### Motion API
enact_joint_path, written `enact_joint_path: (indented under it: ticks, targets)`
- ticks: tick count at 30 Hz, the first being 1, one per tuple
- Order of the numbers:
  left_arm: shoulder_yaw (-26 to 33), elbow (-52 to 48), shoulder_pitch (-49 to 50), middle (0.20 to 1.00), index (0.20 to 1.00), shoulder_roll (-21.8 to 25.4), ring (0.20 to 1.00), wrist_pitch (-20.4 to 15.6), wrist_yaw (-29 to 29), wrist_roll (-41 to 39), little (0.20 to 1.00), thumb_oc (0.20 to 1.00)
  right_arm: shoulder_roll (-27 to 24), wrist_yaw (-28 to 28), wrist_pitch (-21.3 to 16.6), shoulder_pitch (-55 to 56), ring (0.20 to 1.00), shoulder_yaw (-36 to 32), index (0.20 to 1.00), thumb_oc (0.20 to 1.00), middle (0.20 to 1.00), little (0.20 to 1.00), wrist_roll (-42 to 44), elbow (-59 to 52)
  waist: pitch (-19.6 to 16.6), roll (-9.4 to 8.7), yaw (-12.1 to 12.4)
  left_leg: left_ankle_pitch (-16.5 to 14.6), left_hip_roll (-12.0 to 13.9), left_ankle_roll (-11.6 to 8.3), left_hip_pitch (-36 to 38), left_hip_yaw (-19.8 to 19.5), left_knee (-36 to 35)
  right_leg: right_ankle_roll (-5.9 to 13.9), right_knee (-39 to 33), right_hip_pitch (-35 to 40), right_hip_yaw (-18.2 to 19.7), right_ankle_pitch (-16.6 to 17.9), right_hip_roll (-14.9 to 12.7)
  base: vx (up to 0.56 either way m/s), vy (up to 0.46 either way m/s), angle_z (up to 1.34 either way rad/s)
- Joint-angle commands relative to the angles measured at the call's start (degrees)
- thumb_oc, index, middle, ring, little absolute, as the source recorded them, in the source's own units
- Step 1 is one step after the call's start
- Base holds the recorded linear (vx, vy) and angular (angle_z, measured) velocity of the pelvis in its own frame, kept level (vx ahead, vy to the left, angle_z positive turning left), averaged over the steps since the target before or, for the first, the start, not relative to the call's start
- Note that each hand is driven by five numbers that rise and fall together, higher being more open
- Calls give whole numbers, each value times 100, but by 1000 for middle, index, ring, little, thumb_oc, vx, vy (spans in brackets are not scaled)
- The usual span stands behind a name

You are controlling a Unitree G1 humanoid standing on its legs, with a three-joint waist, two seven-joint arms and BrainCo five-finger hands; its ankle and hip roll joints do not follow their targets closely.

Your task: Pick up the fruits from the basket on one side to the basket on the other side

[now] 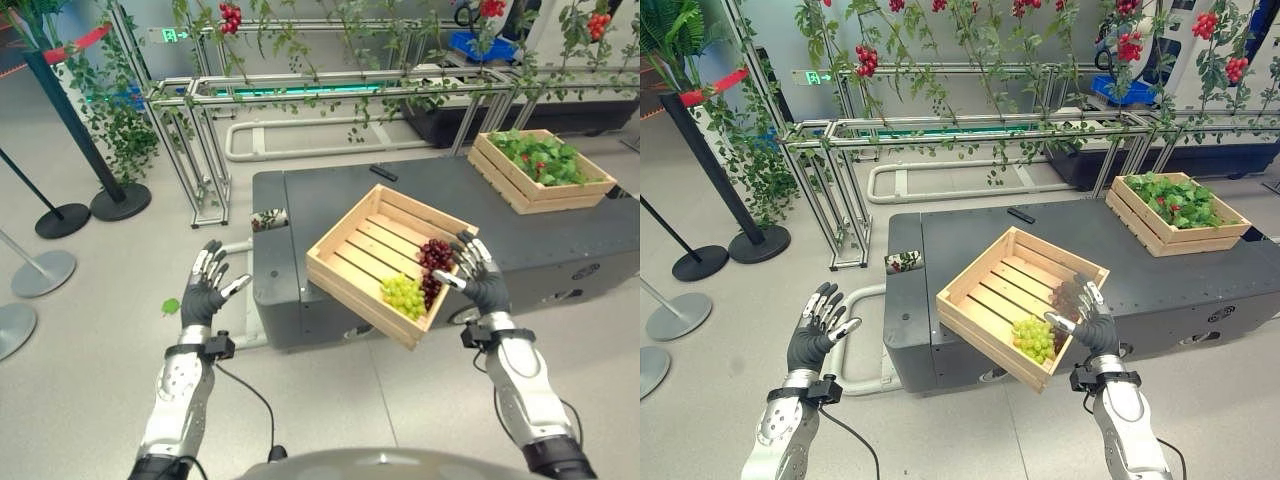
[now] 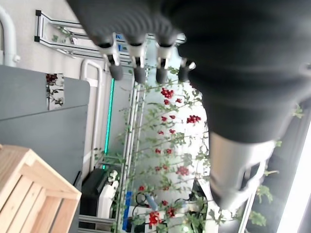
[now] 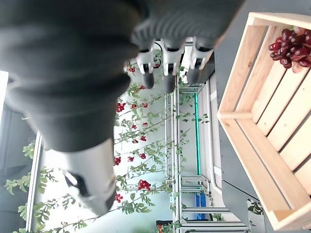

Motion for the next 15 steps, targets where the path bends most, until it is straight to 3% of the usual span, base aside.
enact_joint_path:
  ticks: [1,15]
  targets:
    - [49,158,-427,1000,1000,105,1000,-230,-16,39,1000,1000,26,40,-340,-313,1000,-116,1000,1000,1000,1000,-93,-116,89,29,-40,-600,59,-78,334,-32,37,72,29,-356,-50,-116,121,0,0,0]
    - [79,190,-427,1000,1000,63,1000,-249,-1,-108,1000,1000,42,31,-346,-283,1000,-142,1000,1000,1000,1000,-53,-113,116,9,-50,-615,81,-88,360,-28,58,46,29,-316,-72,-145,155,0,0,0]
